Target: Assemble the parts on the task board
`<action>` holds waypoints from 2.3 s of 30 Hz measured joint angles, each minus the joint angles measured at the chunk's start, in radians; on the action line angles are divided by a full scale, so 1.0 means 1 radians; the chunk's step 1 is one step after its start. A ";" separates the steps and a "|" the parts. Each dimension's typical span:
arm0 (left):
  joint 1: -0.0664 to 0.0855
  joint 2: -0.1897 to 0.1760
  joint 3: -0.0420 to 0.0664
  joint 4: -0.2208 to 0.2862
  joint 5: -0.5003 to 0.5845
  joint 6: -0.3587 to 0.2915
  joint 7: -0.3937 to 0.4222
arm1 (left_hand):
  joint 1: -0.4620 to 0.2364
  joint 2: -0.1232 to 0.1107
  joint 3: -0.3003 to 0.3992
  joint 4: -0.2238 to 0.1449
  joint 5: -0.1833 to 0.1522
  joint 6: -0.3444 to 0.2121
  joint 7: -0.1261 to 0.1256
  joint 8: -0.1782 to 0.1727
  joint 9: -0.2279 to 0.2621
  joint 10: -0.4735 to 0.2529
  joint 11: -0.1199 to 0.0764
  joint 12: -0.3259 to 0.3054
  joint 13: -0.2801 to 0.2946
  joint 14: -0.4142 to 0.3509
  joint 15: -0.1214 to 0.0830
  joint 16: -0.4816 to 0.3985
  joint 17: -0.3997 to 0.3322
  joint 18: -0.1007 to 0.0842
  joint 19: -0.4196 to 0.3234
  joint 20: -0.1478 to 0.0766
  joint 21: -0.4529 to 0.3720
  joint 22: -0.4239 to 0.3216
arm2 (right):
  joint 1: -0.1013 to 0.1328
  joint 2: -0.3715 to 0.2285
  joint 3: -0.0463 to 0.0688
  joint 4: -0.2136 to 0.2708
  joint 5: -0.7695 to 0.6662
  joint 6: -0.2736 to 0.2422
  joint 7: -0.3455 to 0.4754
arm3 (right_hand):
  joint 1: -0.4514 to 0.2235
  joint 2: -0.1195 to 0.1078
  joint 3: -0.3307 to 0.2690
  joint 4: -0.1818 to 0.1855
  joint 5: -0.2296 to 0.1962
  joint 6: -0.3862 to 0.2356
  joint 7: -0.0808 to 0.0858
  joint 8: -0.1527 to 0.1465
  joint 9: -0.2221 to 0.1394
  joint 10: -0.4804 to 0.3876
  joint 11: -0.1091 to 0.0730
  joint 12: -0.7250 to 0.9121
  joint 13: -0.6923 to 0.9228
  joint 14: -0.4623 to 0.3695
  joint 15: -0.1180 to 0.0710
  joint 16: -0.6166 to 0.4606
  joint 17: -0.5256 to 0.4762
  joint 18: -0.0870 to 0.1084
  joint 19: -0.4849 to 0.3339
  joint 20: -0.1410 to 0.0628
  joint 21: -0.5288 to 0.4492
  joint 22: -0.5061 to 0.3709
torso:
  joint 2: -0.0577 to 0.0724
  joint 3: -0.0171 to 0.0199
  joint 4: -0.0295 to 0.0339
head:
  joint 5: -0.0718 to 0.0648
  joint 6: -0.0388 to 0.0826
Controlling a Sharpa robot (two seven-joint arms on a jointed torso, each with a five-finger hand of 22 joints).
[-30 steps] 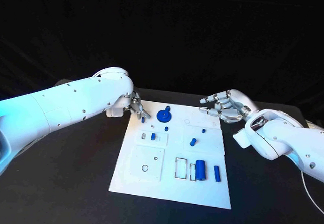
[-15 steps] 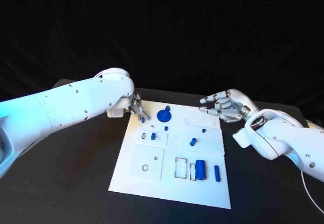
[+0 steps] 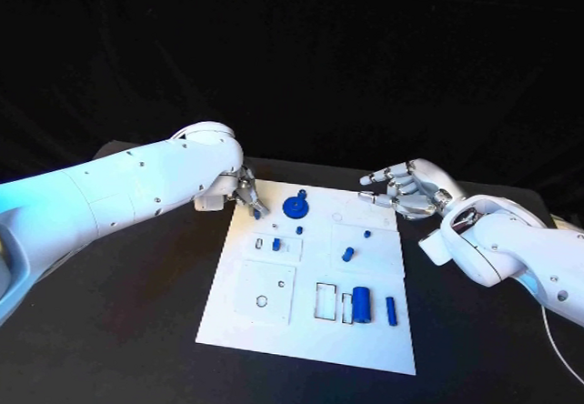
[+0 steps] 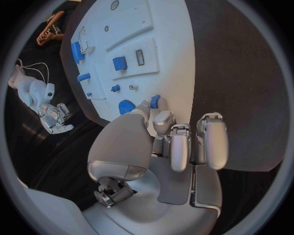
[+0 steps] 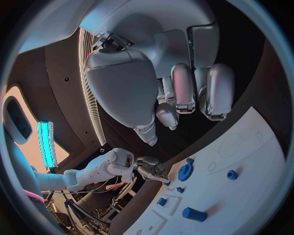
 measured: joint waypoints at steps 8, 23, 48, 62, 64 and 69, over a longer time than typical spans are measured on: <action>0.000 0.004 0.000 -0.007 0.002 -0.002 0.002 | 0.098 0.010 0.149 -0.068 0.000 -0.018 -0.004 -0.004 -0.009 -0.006 -0.005 -0.001 -0.007 0.000 -0.007 0.000 0.000 0.000 0.004 -0.004 0.000 0.000 | 0.000 0.000 0.000 0.000 0.000 0.002 0.000 | 0.000 0.000 0.000 0.000 0.000 0.000 0.000 0.000 0.000 0.000 0.000 0.000 0.000 0.000 0.000 0.000 0.001 0.000 0.000 0.000 0.000 0.000 | 0.000 0.0005 0.0001 | 0.000 -0.002; -0.002 -0.091 -0.002 0.122 0.054 -0.058 0.040 | 0.041 -0.101 0.399 -0.038 0.004 -0.027 0.005 0.049 0.028 0.004 -0.004 -0.015 -0.021 0.000 -0.007 0.000 0.000 0.000 0.004 -0.004 0.000 0.000 | 0.000 -0.002 0.000 0.000 0.000 0.007 -0.001 | 0.000 0.000 0.000 0.000 0.000 0.000 0.000 0.000 0.001 0.000 0.000 0.000 0.000 0.000 0.000 0.000 0.001 0.000 0.000 0.000 0.000 0.000 | -0.004 0.0023 0.0039 | -0.002 -0.003; -0.073 -0.261 -0.019 0.443 -0.031 -0.262 0.075 | 0.014 -0.128 0.455 -0.068 0.003 -0.024 0.004 0.064 0.034 0.022 -0.007 -0.003 -0.008 0.000 -0.007 0.000 0.000 0.000 0.004 -0.004 0.000 0.000 | -0.002 -0.007 -0.001 0.001 0.000 0.013 -0.002 | 0.000 0.000 -0.003 -0.003 0.000 0.000 0.000 0.000 0.001 0.000 0.000 0.000 0.000 0.000 0.000 0.000 0.000 0.000 0.000 0.000 0.000 0.000 | -0.010 0.0035 0.0170 | -0.003 -0.017; -0.088 -0.255 -0.019 0.449 -0.106 -0.243 0.075 | 0.009 -0.133 0.461 -0.075 0.000 -0.018 0.001 0.064 0.034 0.023 -0.009 -0.003 -0.008 0.000 -0.007 0.000 -0.001 0.000 0.004 -0.004 0.000 0.000 | -0.005 -0.007 -0.001 0.002 0.000 0.015 -0.002 | 0.000 0.000 -0.003 -0.003 0.000 0.000 0.000 0.000 0.000 0.000 0.000 0.000 0.000 0.000 0.000 0.000 0.000 0.000 0.000 0.000 0.000 0.000 | -0.009 0.0048 0.0170 | -0.004 -0.026; -0.089 -0.252 -0.019 0.448 -0.113 -0.233 0.072 | 0.006 -0.135 0.462 -0.075 0.000 -0.018 0.001 0.064 0.033 0.023 -0.009 -0.003 -0.009 0.000 -0.007 0.000 -0.001 0.000 0.004 -0.004 0.000 0.000 | -0.005 -0.007 -0.001 0.002 0.000 0.015 -0.002 | 0.000 0.000 -0.003 -0.003 0.000 0.000 0.000 0.000 0.000 0.000 0.000 0.000 0.000 0.000 0.000 0.000 0.000 0.000 0.000 0.000 0.000 0.000 | -0.009 0.0048 0.0167 | -0.002 -0.027; -0.090 -0.248 -0.019 0.447 -0.125 -0.209 0.066 | 0.006 -0.135 0.463 -0.077 -0.002 -0.018 0.001 0.063 0.033 0.023 -0.009 -0.003 -0.009 0.000 -0.007 0.000 -0.001 0.000 0.004 -0.004 0.000 0.000 | -0.005 -0.008 -0.001 0.002 0.000 0.016 -0.002 | 0.000 0.000 -0.003 -0.003 0.000 0.000 0.000 0.000 0.000 0.000 0.000 0.000 0.000 0.000 0.000 0.000 0.000 0.000 0.000 0.000 0.000 0.000 | -0.009 0.0054 0.0160 | 0.000 -0.028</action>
